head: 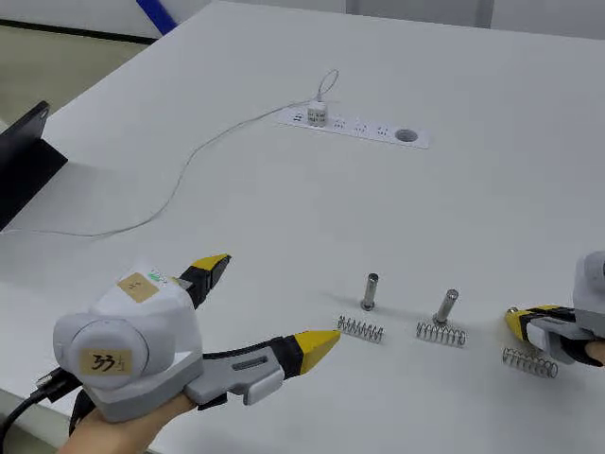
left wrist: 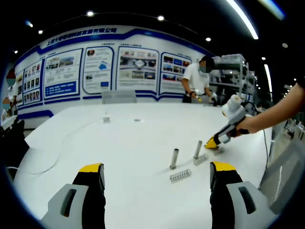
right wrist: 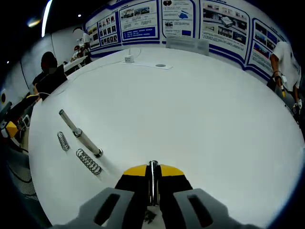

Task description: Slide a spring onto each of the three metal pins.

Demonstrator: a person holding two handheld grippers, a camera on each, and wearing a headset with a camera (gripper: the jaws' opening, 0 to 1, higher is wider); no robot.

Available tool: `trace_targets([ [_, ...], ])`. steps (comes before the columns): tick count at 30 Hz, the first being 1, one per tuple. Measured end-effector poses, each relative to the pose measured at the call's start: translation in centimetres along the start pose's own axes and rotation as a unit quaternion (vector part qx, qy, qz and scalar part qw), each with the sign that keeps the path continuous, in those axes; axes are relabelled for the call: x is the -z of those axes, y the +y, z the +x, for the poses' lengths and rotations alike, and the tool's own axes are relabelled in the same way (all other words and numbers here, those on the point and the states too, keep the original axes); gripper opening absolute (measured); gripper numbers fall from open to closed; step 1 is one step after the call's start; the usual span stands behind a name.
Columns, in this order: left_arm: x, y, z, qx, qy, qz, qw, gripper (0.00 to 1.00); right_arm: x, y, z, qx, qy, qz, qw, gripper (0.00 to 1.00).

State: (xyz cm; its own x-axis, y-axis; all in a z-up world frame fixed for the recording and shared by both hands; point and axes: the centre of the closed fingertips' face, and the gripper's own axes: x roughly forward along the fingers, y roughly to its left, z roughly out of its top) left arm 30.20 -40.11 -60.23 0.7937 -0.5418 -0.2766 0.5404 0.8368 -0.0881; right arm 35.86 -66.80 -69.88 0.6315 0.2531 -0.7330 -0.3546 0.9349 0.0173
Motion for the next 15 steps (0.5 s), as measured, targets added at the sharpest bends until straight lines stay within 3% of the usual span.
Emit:
trace_targets([
  [15, 0.1, 0.0, 0.0, -0.002, 0.004, 0.006, 1.0, 0.93, -1.0, -0.1, -1.4, -0.003, -0.026, -0.011, 0.9996, 0.08],
])
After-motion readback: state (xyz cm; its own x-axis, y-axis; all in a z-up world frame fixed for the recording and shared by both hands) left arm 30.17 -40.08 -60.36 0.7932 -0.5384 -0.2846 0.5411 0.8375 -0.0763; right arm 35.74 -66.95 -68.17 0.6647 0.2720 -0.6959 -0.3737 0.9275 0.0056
